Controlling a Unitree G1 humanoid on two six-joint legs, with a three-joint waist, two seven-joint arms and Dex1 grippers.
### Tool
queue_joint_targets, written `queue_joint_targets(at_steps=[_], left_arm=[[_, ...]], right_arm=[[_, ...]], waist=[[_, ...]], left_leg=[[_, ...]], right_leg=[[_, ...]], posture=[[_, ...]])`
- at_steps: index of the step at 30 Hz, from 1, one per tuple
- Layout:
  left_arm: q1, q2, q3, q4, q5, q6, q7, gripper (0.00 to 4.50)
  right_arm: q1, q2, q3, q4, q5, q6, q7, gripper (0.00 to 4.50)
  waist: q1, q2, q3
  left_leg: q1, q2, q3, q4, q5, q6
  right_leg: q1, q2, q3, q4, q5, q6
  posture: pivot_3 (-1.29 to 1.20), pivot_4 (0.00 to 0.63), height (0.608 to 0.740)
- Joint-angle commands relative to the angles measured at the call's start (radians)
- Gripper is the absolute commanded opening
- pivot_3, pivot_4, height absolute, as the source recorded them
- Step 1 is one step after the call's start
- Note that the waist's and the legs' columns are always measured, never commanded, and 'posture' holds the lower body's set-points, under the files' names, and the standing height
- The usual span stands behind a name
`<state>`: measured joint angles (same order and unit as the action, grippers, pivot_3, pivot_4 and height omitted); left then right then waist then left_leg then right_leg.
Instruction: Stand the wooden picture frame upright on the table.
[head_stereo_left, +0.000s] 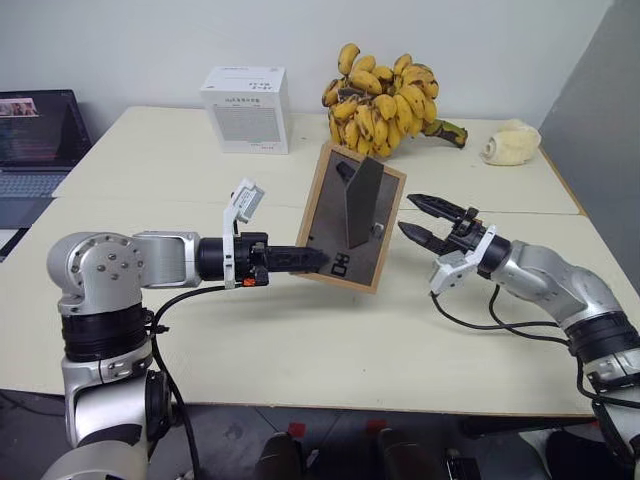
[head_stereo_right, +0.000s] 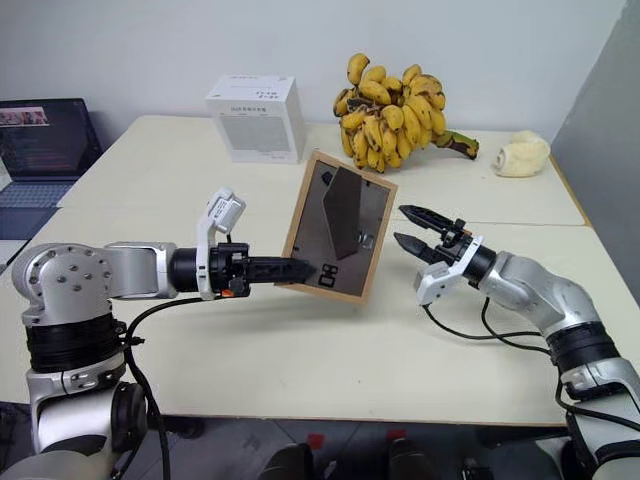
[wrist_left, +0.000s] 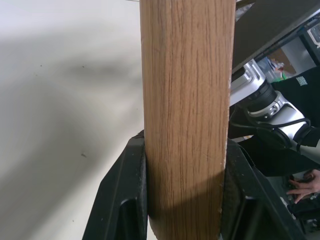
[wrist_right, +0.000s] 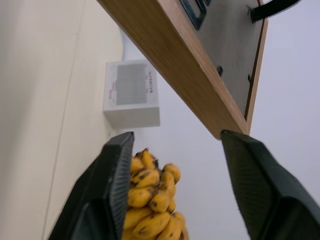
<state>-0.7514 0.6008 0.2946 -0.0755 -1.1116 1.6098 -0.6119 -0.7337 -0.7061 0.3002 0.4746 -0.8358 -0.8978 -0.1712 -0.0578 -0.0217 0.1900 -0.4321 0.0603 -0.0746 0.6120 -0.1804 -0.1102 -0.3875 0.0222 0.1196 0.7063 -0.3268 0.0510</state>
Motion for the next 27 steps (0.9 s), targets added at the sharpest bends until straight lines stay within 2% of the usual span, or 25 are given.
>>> queue_joint_targets(at_steps=[1,6,10,18,27], left_arm=[[-0.025,0.044,0.018,0.04,-0.168,0.005,0.105,1.29],[-0.034,0.091,-0.014,0.072,-0.306,0.005,0.211,1.29],[-0.036,0.119,-0.032,0.091,-0.374,0.005,0.265,1.29],[-0.068,0.142,-0.059,0.146,-0.419,0.005,0.3,1.29],[-0.117,0.187,-0.159,0.173,-0.438,0.005,0.237,1.29]], right_arm=[[-0.07,0.019,0.026,0.029,-0.123,-0.002,-0.193,1.99],[-0.126,0.039,0.056,0.051,-0.192,0.007,-0.318,1.99],[-0.146,0.038,0.079,0.078,-0.207,0.007,-0.349,1.99],[-0.157,0.005,0.108,0.063,-0.23,-0.005,-0.384,1.99],[-0.233,0.034,0.165,0.058,-0.325,0.008,-0.481,1.99]], waist=[[0.0,0.0,0.0],[-0.001,-0.001,0.001],[-0.001,-0.001,0.001],[-0.001,-0.001,0.001],[-0.002,-0.001,0.001]], left_leg=[[0.0,0.0,0.0,0.0,0.0,0.0],[0.002,-0.001,-0.001,0.001,0.001,0.001],[0.002,-0.001,-0.002,0.001,0.001,0.001],[0.002,-0.001,-0.002,0.001,0.001,0.002],[0.002,-0.002,-0.003,0.001,0.002,0.001]], right_leg=[[0.0,0.0,0.0,0.001,0.0,0.0],[0.0,0.0,0.0,0.007,0.0,0.0],[0.0,0.0,-0.001,0.008,0.0,0.0],[0.0,0.0,-0.001,0.008,0.0,0.0],[0.0,0.0,-0.001,0.009,0.0,0.0]], posture=[[0.0,0.15,0.74],[0.0,0.15,0.74],[0.0,0.15,0.74],[0.0,0.15,0.74],[0.0,0.15,0.74]])
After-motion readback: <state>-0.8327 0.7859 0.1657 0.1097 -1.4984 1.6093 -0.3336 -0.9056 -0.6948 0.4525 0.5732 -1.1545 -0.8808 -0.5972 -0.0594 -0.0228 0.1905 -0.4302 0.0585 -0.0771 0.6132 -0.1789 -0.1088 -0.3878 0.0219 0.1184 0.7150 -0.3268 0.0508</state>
